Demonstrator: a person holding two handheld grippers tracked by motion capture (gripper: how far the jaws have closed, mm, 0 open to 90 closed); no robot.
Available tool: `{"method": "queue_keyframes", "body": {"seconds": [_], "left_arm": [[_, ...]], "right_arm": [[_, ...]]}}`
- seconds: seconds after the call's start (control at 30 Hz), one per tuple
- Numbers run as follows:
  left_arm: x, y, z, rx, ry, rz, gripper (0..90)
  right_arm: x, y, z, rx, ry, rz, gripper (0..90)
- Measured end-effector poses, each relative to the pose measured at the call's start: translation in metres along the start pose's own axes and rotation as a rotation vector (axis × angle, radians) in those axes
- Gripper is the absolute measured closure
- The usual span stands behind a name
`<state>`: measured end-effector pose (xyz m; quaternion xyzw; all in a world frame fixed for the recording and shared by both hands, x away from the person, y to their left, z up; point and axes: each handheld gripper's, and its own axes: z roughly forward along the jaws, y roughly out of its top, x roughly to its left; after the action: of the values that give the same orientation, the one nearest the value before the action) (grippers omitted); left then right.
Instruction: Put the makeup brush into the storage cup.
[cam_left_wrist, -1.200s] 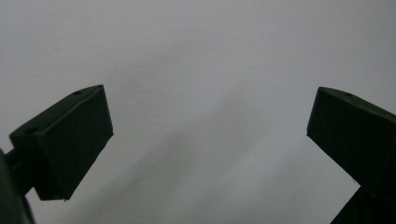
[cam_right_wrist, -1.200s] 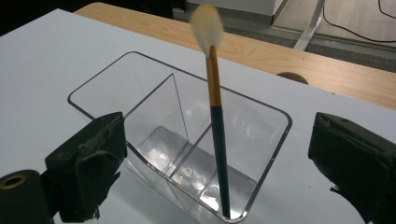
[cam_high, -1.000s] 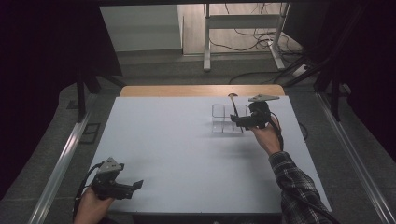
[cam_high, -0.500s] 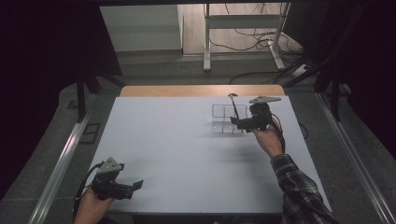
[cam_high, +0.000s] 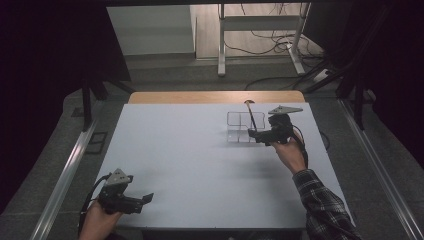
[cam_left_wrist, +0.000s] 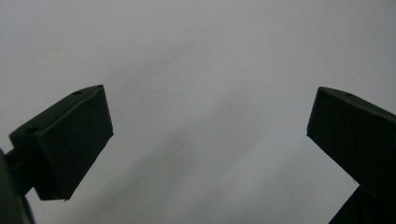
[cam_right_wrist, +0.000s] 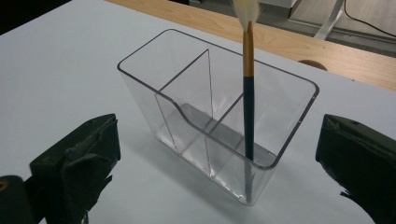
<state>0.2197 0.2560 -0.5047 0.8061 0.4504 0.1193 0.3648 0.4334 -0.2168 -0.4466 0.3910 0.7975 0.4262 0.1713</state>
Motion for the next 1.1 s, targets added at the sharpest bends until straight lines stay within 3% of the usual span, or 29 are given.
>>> {"method": "queue_keyframes", "body": {"seconds": [1.1], "left_arm": [[0.0, 0.0, 0.001, 0.007, -0.006, 0.003, 0.8]], "right_arm": [[0.014, -0.013, -0.017, 0.023, 0.022, -0.026, 0.0]]}}
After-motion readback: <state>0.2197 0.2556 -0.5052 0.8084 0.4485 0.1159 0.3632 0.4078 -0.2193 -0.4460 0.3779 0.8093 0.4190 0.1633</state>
